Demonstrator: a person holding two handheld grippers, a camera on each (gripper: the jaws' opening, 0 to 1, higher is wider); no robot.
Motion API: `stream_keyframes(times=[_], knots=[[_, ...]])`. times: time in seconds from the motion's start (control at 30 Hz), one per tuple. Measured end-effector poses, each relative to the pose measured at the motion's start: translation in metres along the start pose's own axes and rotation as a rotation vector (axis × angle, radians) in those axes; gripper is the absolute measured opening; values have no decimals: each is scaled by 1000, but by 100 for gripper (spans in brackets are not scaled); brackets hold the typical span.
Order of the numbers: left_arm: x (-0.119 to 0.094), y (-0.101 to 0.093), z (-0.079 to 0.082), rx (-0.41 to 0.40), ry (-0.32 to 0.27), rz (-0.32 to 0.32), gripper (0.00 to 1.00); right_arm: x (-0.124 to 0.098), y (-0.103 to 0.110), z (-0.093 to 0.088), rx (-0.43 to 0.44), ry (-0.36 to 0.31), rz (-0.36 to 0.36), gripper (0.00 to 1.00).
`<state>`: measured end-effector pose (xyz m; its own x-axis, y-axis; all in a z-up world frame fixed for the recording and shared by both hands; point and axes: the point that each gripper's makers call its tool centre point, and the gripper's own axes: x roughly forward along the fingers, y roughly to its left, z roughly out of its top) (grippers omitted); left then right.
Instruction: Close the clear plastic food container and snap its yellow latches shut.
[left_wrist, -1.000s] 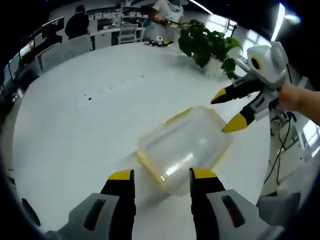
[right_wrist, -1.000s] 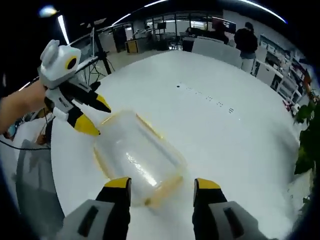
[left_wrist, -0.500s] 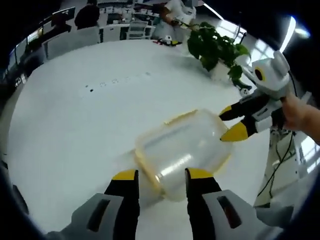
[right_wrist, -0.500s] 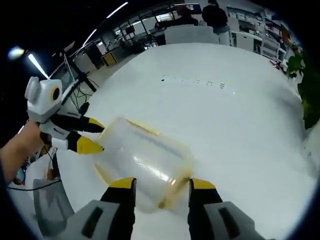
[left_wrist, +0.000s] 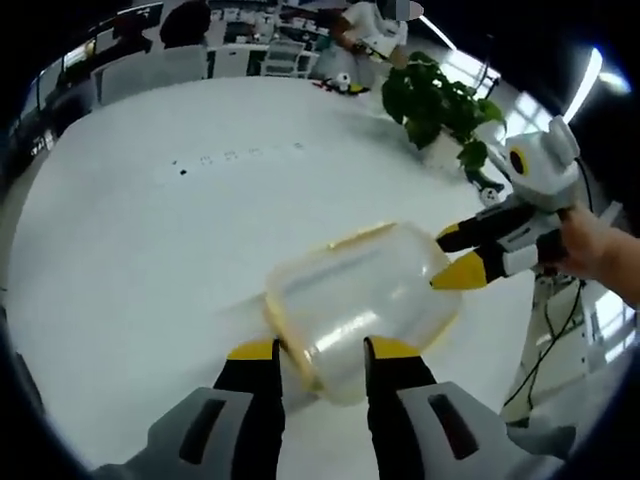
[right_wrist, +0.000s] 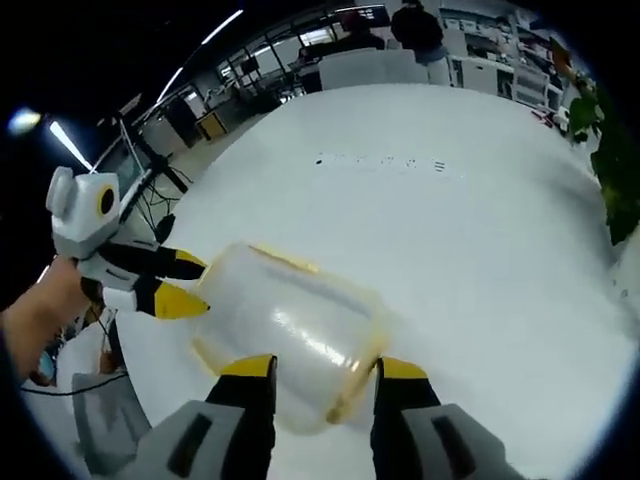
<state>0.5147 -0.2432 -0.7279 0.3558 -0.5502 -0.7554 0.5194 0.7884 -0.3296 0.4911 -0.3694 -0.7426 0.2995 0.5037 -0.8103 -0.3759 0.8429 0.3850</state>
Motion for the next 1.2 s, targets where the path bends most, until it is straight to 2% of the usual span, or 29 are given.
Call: stream_keyframes(times=[0.03, 0.07, 0.37, 0.53, 0.83, 0.97, 1.07, 1.13, 1.2], knots=[[-1, 0, -1, -4, 3, 0, 28, 2, 0, 1, 27, -13, -4, 33], [-1, 1, -3, -25, 17, 6, 26, 2, 0, 3, -2, -23, -3, 33], [0, 0, -6, -26, 20, -13, 27, 2, -2, 11, -10, -29, -5, 33], [0, -1, -6, -23, 18, -9, 27, 2, -3, 14, -10, -69, -7, 34], [1, -1, -7, -14, 19, -13, 29, 3, -3, 17, -20, -56, -2, 36], [1, -1, -6, -14, 6, -1, 29, 5, -2, 19, -29, -81, -7, 37], [0, -1, -3, 60, -3, 5, 31, 3, -1, 22, -81, -90, -16, 38], [2, -5, -6, 66, 8, -18, 35, 4, -2, 22, -88, -79, -10, 39], [3, -7, -7, 108, 5, -28, 38, 2, -2, 20, -98, -69, -4, 40]])
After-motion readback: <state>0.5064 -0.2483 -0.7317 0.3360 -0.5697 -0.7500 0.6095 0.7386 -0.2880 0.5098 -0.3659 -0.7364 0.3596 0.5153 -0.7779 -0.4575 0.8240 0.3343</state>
